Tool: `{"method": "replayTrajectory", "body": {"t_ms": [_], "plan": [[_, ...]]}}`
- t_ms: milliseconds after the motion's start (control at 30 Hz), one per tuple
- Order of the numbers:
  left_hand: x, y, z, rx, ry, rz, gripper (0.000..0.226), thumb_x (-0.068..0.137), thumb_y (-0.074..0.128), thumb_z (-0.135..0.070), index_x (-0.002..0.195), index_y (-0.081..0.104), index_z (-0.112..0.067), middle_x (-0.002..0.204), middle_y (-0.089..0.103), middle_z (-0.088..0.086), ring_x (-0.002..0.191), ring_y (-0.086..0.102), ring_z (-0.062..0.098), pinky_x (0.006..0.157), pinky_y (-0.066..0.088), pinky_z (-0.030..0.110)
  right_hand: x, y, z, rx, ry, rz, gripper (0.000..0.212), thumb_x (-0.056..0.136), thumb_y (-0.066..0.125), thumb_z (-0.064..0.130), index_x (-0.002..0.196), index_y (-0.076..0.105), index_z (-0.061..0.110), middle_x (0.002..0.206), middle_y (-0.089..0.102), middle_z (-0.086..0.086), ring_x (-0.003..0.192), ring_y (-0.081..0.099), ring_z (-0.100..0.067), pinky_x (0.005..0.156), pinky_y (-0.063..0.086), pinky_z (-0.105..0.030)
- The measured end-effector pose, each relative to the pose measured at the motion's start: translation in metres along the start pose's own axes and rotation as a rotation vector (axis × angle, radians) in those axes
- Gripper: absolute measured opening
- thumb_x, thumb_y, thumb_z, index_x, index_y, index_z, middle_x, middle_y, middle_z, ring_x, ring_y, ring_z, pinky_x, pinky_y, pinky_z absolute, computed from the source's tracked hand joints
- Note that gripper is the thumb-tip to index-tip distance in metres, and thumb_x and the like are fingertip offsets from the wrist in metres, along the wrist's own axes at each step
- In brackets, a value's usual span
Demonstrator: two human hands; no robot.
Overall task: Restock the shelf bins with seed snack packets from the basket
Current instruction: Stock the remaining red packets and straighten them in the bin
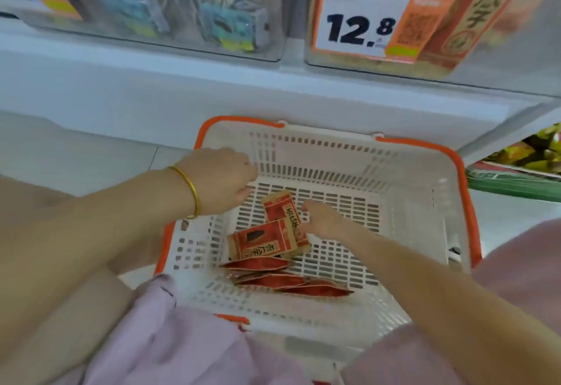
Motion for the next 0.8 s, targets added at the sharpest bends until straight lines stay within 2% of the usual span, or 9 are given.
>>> {"method": "replayTrajectory", "body": {"t_ms": [67, 200, 267, 334, 467, 534, 600, 701, 801], "plan": [[-0.003, 0.01, 0.005, -0.001, -0.012, 0.02, 0.039, 0.099, 0.03, -0.038, 0.13, 0.044, -0.021, 0.124, 0.049, 0.0, 0.112, 0.046, 0.02, 0.084, 0.045, 0.034, 0.029, 0.024, 0.008, -0.185, -0.093, -0.053, 0.052, 0.089, 0.06, 0.027, 0.135, 0.041, 0.014, 0.137, 0.046, -0.008, 0.124, 0.047, -0.03, 0.099, 0.043, -0.039], [-0.005, 0.017, 0.009, -0.06, -0.035, 0.058, 0.039, 0.098, 0.03, -0.036, 0.13, 0.044, -0.019, 0.124, 0.049, 0.002, 0.111, 0.047, 0.022, 0.085, 0.047, 0.036, 0.061, 0.072, 0.032, -0.525, -0.222, -0.009, 0.075, 0.089, 0.06, 0.021, 0.149, 0.015, 0.02, 0.155, 0.02, -0.005, 0.143, 0.015, -0.033, 0.113, 0.023, -0.05], [-0.002, 0.013, 0.011, -0.083, -0.044, 0.049, 0.038, 0.099, 0.03, -0.036, 0.13, 0.045, -0.019, 0.123, 0.049, 0.003, 0.111, 0.047, 0.022, 0.082, 0.046, 0.035, 0.061, 0.08, 0.042, -0.645, -0.208, -0.041, 0.072, 0.088, 0.058, 0.015, 0.148, 0.018, 0.017, 0.15, 0.028, -0.01, 0.14, 0.019, -0.034, 0.112, 0.02, -0.052], [0.002, 0.009, 0.012, -0.075, -0.049, 0.042, 0.036, 0.099, 0.031, -0.035, 0.127, 0.046, -0.019, 0.121, 0.049, 0.003, 0.11, 0.046, 0.022, 0.076, 0.041, 0.032, 0.062, 0.082, 0.046, -0.69, -0.187, -0.102, 0.063, 0.084, 0.059, 0.008, 0.141, 0.031, 0.01, 0.14, 0.039, -0.014, 0.131, 0.032, -0.033, 0.11, 0.027, -0.048], [0.006, 0.001, 0.009, -0.049, -0.038, 0.04, 0.033, 0.099, 0.032, -0.035, 0.123, 0.046, -0.018, 0.118, 0.049, 0.004, 0.109, 0.046, 0.023, 0.072, 0.033, 0.032, 0.063, 0.073, 0.036, -0.421, -0.133, -0.097, 0.043, 0.084, 0.062, 0.004, 0.124, 0.048, 0.007, 0.132, 0.043, -0.013, 0.115, 0.047, -0.029, 0.093, 0.043, -0.035], [0.007, -0.001, 0.007, -0.044, -0.035, 0.038, 0.032, 0.099, 0.032, -0.035, 0.123, 0.046, -0.018, 0.117, 0.049, 0.004, 0.109, 0.046, 0.023, 0.072, 0.033, 0.032, 0.065, 0.063, 0.025, -0.22, -0.108, -0.012, 0.032, 0.085, 0.064, 0.008, 0.115, 0.054, 0.008, 0.132, 0.044, -0.012, 0.111, 0.05, -0.027, 0.085, 0.042, -0.031], [0.007, -0.002, 0.005, -0.043, -0.035, 0.052, 0.032, 0.099, 0.032, -0.035, 0.122, 0.046, -0.018, 0.117, 0.049, 0.003, 0.108, 0.046, 0.023, 0.072, 0.032, 0.033, 0.066, 0.045, 0.012, -0.061, -0.07, 0.025, 0.028, 0.082, 0.069, 0.015, 0.108, 0.062, 0.009, 0.122, 0.057, -0.009, 0.1, 0.053, -0.02, 0.078, 0.038, -0.025], [0.007, -0.003, 0.003, -0.049, -0.033, 0.068, 0.032, 0.099, 0.032, -0.035, 0.122, 0.046, -0.017, 0.117, 0.049, 0.004, 0.108, 0.046, 0.023, 0.072, 0.031, 0.032, 0.066, 0.014, -0.013, 0.225, 0.076, -0.045, 0.027, 0.082, 0.071, 0.019, 0.106, 0.069, 0.009, 0.111, 0.065, -0.005, 0.099, 0.059, -0.018, 0.079, 0.039, -0.024], [0.007, -0.004, 0.002, -0.053, -0.03, 0.059, 0.034, 0.099, 0.03, -0.036, 0.123, 0.046, -0.017, 0.117, 0.049, 0.004, 0.108, 0.046, 0.023, 0.073, 0.032, 0.032, 0.061, 0.015, -0.04, 0.28, 0.235, -0.053, 0.032, 0.084, 0.07, 0.02, 0.112, 0.064, 0.006, 0.11, 0.064, -0.005, 0.106, 0.061, -0.022, 0.089, 0.047, -0.028]]}}
Point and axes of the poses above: each hand's wrist, its own x-axis towards the middle knuckle, its own y-axis out of the palm, z = x × y, the point moved 8 cm from there along x, towards the middle knuckle
